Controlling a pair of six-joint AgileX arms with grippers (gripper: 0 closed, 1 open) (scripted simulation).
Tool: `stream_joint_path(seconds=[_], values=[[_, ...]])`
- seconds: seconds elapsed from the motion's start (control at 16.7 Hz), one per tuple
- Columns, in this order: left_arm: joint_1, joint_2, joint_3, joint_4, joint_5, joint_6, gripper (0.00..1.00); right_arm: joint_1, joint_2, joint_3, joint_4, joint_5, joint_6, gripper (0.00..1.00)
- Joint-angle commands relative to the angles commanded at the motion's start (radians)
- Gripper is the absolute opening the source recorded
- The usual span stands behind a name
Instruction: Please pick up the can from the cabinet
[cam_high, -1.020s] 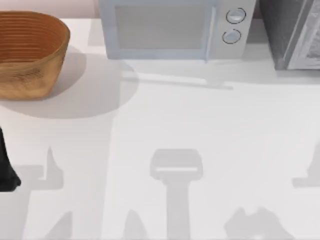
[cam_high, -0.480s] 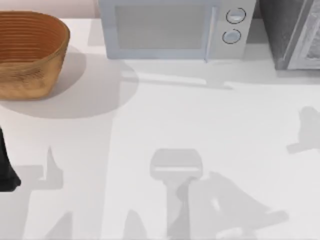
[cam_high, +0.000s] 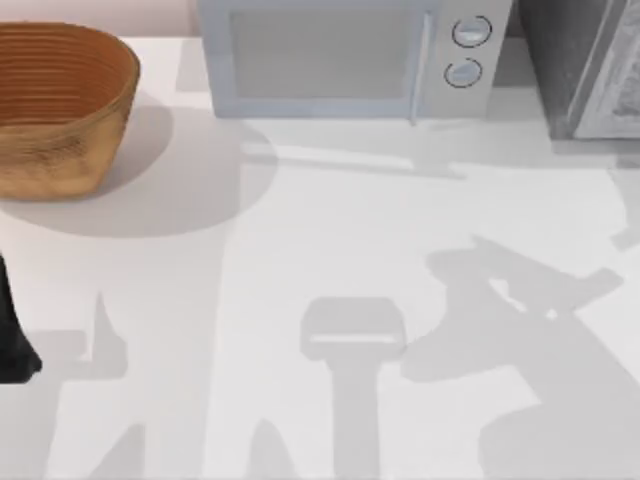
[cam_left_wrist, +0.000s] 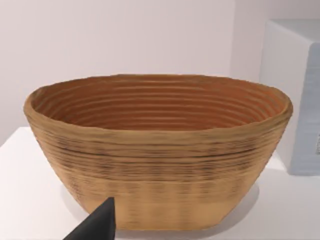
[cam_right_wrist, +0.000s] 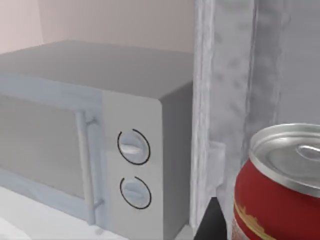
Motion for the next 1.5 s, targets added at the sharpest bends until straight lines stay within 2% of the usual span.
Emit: stream_joint_path(seconds=[0.36,0.66,1.14,1.5], values=[[0.0,0.0,0.0,0.0,0.0,0.0,1.0,-0.123,0.507,0.188,0.334,-0.281,0.014,0.0],[0.0,0.0,0.0,0.0,0.0,0.0,1.0,-0.181,0.748,0.277,0.493,-0.415,0.02,0.0],[0.0,0.0,0.0,0.0,0.0,0.0,1.0,-0.18,0.782,0.287,0.51,-0.428,0.022,0.0],[0.0,0.0,0.0,0.0,0.0,0.0,1.0,-0.125,0.809,0.322,0.495,-0.368,0.007,0.0]])
